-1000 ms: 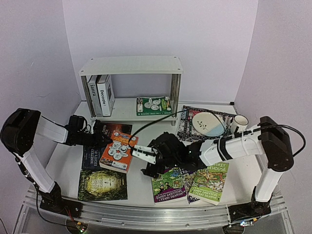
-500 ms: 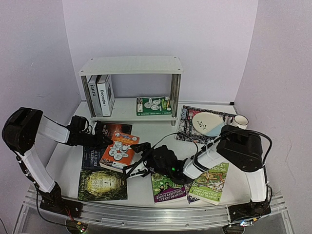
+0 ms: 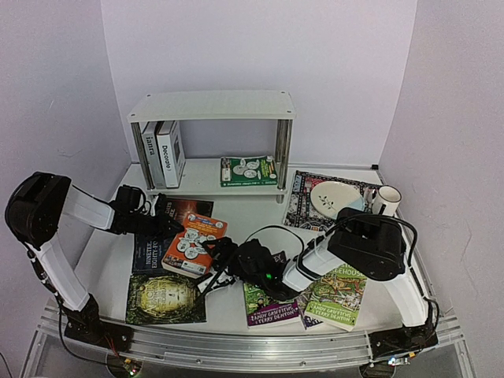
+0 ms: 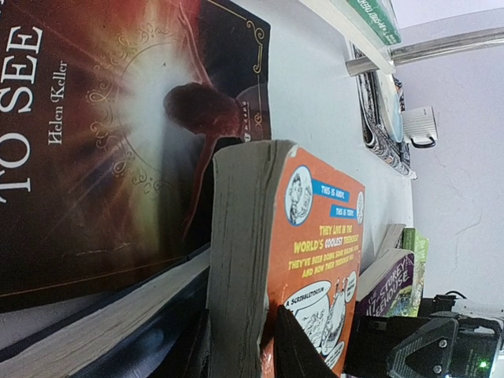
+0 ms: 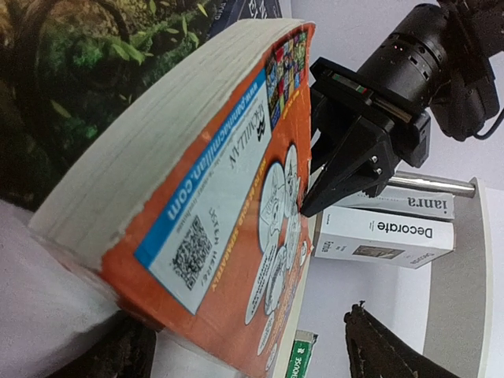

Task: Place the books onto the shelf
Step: Pick up the book from the book pile.

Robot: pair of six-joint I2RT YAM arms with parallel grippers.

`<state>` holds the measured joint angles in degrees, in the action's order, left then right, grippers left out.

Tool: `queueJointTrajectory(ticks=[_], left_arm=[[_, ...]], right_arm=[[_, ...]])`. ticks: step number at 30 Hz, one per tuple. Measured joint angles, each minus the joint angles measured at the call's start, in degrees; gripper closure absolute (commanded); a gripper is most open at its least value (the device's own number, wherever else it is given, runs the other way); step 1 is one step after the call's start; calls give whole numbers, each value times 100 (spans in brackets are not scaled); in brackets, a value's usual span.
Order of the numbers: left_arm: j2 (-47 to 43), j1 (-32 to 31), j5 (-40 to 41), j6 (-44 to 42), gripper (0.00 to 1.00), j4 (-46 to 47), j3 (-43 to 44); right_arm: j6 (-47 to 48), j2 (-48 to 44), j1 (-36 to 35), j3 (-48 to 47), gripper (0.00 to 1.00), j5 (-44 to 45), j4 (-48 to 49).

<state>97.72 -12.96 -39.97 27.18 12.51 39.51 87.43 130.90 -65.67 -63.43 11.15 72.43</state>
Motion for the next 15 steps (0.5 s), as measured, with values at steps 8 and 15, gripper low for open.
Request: queueJointTrajectory(ticks=[8, 15], left_arm=[[17, -10, 15, -15, 72, -2, 66], [19, -14, 80, -13, 67, -11, 81]], right_arm=[[170, 228, 24, -313, 48, -36, -47], [152, 228, 35, -326, 76, -58, -190]])
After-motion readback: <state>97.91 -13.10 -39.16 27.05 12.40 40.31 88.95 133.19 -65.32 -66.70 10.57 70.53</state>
